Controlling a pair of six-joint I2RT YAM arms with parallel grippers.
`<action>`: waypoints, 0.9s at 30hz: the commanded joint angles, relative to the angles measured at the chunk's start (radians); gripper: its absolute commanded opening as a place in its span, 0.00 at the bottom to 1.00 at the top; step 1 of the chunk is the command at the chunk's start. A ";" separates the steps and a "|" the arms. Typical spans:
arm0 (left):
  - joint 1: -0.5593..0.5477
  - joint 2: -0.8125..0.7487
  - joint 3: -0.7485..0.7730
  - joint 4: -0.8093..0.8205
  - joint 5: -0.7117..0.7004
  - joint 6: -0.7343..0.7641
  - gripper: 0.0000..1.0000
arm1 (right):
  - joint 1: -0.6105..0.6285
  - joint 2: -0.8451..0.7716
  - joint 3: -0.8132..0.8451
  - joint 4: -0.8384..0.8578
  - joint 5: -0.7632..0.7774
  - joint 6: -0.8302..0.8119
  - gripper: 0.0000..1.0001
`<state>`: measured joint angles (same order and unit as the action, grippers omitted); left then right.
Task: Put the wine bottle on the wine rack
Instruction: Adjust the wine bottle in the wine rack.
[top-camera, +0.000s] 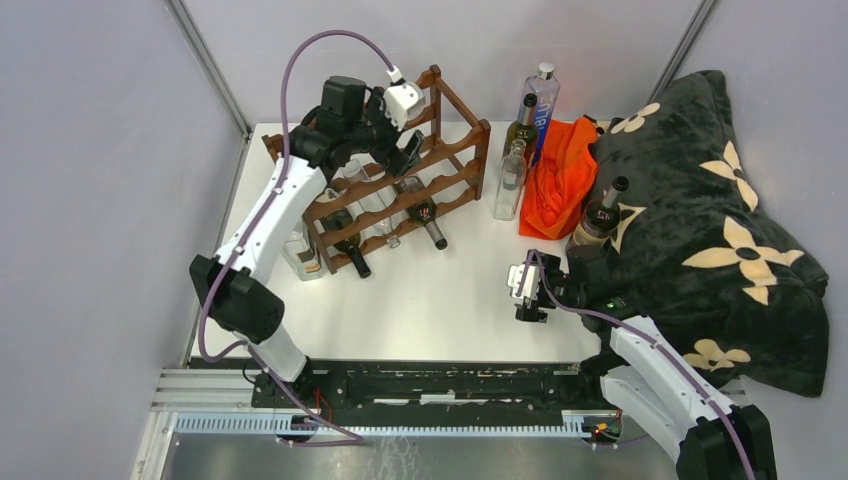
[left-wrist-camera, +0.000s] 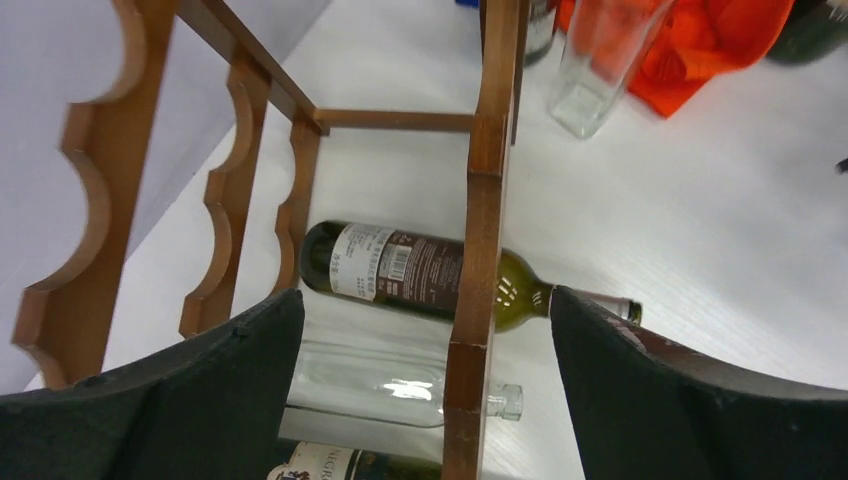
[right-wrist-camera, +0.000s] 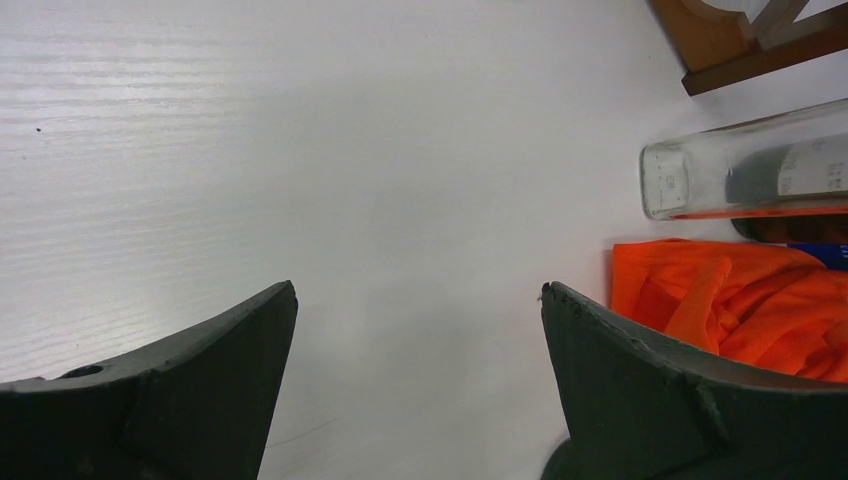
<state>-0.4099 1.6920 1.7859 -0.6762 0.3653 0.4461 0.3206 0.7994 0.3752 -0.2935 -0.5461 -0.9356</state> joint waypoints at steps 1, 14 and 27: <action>0.002 -0.134 -0.006 0.169 -0.009 -0.168 1.00 | 0.005 -0.018 0.010 0.041 -0.042 0.047 0.98; 0.003 -0.617 -0.471 0.420 0.070 -0.514 1.00 | 0.011 0.351 0.398 -0.396 -0.248 0.029 0.98; 0.003 -0.698 -0.610 0.547 0.069 -0.509 1.00 | 0.212 0.358 0.405 0.178 0.017 0.414 0.98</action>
<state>-0.4099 0.9951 1.1980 -0.2428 0.4179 -0.0303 0.4858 1.1156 0.7330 -0.2958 -0.6323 -0.6518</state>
